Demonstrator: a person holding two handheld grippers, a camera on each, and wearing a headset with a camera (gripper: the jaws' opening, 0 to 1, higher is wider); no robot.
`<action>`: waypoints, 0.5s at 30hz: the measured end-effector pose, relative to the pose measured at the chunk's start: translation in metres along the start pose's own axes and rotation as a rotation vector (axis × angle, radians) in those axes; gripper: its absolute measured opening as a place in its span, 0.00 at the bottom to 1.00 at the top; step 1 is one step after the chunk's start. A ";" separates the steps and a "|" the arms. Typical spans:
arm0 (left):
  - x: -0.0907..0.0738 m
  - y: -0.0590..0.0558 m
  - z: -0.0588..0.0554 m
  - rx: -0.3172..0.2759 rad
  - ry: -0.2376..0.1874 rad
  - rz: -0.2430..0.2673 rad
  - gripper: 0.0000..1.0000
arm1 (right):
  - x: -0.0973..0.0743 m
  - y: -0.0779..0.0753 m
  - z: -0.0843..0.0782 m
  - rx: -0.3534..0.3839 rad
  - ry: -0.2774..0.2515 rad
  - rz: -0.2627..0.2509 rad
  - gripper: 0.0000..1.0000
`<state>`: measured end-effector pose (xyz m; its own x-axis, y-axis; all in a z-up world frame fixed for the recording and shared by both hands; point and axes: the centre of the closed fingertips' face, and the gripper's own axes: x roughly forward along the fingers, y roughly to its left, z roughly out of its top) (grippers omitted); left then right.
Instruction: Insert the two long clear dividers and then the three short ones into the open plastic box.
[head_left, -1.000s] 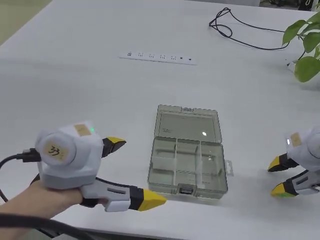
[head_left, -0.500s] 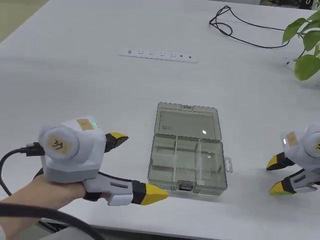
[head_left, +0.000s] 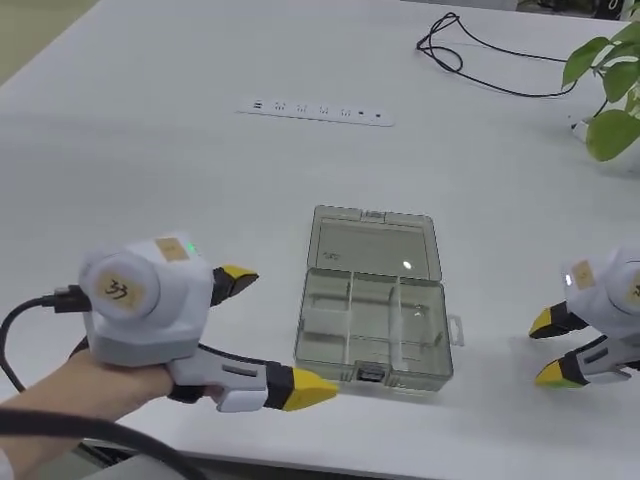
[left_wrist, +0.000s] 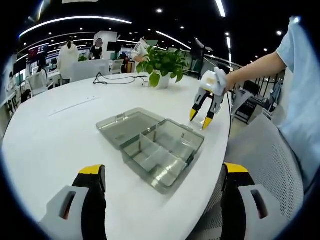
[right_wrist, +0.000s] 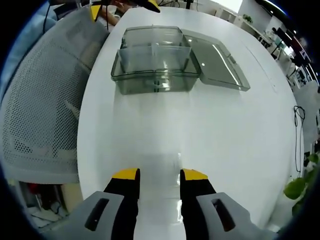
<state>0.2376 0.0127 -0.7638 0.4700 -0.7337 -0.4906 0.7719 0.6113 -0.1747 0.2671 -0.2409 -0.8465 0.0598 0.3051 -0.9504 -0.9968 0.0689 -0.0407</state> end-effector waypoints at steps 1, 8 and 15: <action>0.000 0.000 0.000 -0.002 0.000 -0.002 0.98 | -0.001 0.000 0.000 0.003 -0.002 -0.002 0.32; 0.004 0.000 -0.004 -0.025 0.013 0.000 0.97 | -0.008 -0.002 0.007 0.006 -0.023 -0.029 0.32; 0.007 -0.002 -0.002 -0.063 0.004 -0.006 0.95 | -0.020 -0.004 0.025 0.000 -0.057 -0.073 0.32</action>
<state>0.2391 0.0067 -0.7685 0.4640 -0.7363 -0.4926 0.7459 0.6247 -0.2311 0.2708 -0.2234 -0.8192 0.1348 0.3530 -0.9259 -0.9897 0.0931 -0.1086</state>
